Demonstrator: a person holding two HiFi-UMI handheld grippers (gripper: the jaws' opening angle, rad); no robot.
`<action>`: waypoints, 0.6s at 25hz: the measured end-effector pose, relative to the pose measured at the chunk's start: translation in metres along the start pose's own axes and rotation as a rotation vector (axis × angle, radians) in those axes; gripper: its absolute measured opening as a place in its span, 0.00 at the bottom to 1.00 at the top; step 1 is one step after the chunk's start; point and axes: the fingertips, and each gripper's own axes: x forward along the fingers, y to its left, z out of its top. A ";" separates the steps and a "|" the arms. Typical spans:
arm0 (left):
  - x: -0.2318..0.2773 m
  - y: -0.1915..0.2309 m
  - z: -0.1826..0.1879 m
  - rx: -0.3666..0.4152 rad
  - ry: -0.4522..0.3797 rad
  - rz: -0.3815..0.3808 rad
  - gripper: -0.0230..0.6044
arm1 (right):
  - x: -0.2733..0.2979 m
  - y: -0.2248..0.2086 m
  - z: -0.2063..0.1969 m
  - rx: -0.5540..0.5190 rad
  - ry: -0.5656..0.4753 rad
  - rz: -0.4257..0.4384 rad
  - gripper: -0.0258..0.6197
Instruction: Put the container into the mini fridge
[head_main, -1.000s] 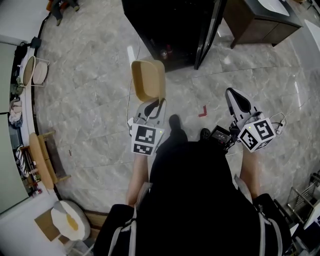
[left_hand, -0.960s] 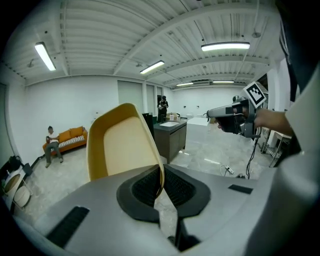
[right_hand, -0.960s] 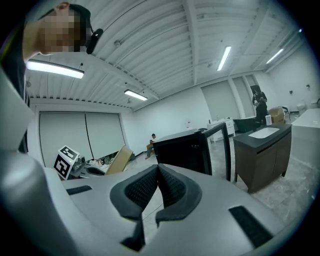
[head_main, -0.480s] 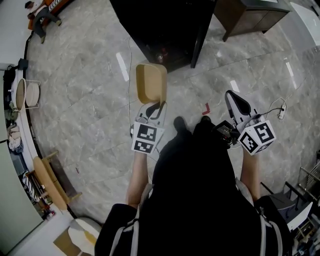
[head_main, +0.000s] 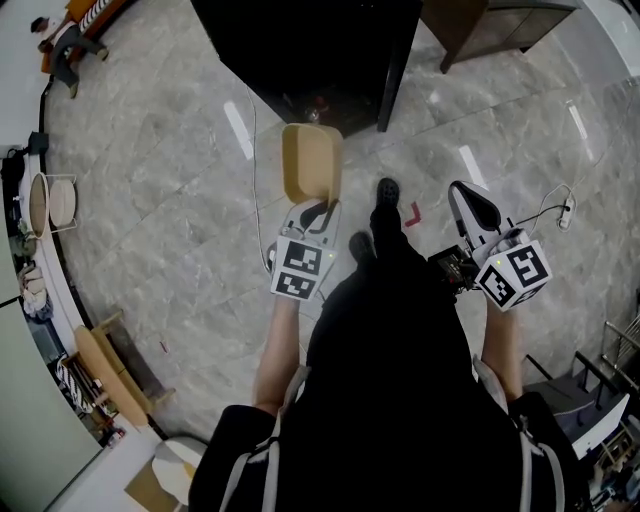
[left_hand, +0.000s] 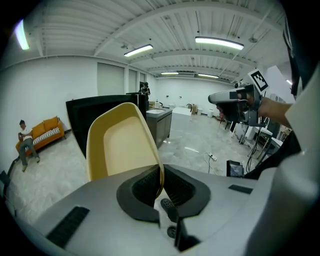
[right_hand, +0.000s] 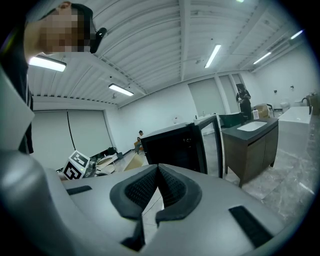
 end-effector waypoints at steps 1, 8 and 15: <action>0.006 0.003 0.002 0.000 0.007 -0.002 0.11 | 0.005 -0.005 0.004 0.001 -0.003 0.001 0.07; 0.055 0.027 0.029 0.004 0.056 -0.015 0.11 | 0.050 -0.047 0.035 0.008 -0.034 0.029 0.07; 0.107 0.057 0.041 -0.027 0.121 -0.012 0.11 | 0.099 -0.087 0.063 0.005 -0.043 0.084 0.07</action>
